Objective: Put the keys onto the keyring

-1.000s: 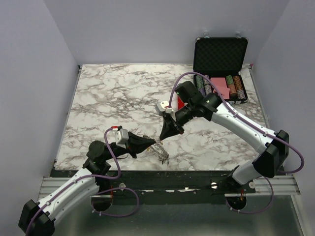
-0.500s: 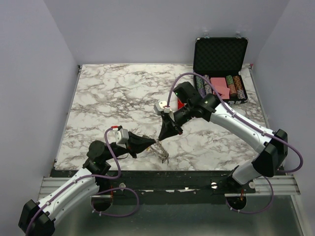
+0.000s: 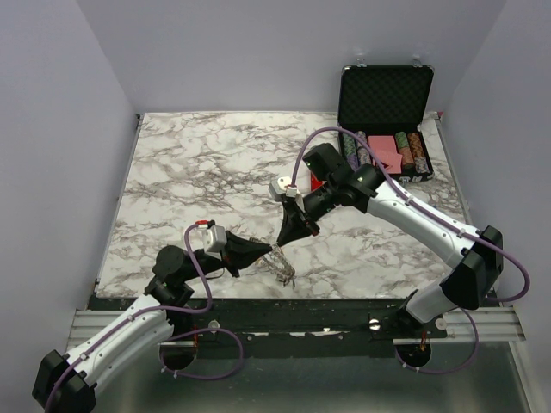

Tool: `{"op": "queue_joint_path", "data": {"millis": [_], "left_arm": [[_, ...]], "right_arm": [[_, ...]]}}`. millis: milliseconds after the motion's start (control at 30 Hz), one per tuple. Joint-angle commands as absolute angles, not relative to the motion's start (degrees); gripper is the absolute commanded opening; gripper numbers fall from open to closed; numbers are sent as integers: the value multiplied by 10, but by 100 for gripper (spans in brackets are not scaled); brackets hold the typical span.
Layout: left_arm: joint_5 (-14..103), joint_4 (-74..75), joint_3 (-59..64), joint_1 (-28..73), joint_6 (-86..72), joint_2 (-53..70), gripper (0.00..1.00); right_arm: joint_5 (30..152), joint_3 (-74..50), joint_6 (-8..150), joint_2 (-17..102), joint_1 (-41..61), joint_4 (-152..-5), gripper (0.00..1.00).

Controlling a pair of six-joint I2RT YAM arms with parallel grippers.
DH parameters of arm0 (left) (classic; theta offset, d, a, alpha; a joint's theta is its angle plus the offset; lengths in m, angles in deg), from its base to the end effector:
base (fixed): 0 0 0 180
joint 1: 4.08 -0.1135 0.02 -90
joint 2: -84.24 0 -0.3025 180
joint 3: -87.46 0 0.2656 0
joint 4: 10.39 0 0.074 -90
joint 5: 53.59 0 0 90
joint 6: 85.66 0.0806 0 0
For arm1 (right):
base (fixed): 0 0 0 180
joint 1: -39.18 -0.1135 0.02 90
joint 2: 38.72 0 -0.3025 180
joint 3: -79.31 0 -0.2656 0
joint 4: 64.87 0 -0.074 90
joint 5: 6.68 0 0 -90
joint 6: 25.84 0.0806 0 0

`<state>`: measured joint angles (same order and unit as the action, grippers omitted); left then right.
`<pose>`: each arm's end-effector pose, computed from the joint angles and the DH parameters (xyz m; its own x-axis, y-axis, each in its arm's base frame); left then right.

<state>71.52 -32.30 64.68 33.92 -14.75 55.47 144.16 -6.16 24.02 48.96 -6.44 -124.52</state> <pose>0.0925 -0.1311 0.2698 -0.1030 -0.2590 -0.9604 0.9585 0.2322 -0.1654 0.1875 0.2922 0.3572 0.0367 -0.4116 -0.9106 -0.9077 -0.3949 0.1420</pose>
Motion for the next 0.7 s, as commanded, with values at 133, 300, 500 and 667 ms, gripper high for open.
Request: {"op": "queue_joint_path", "data": {"millis": [133,300,500,667], "left_arm": [[702,-326,639,339,-132,572,0],[700,-327,639,340,-132,576,0],[695,-327,640,340,-132,577,0],[690,-320,641,339,-129,578,0]], "right_arm": [[1440,-52,260,485,-51,-1240,0],[1442,-63,272,486,-51,-1227,0],[1454,-67,275,488,-51,-1224,0],[1461,-61,266,487,-51,-1235,1]]}}
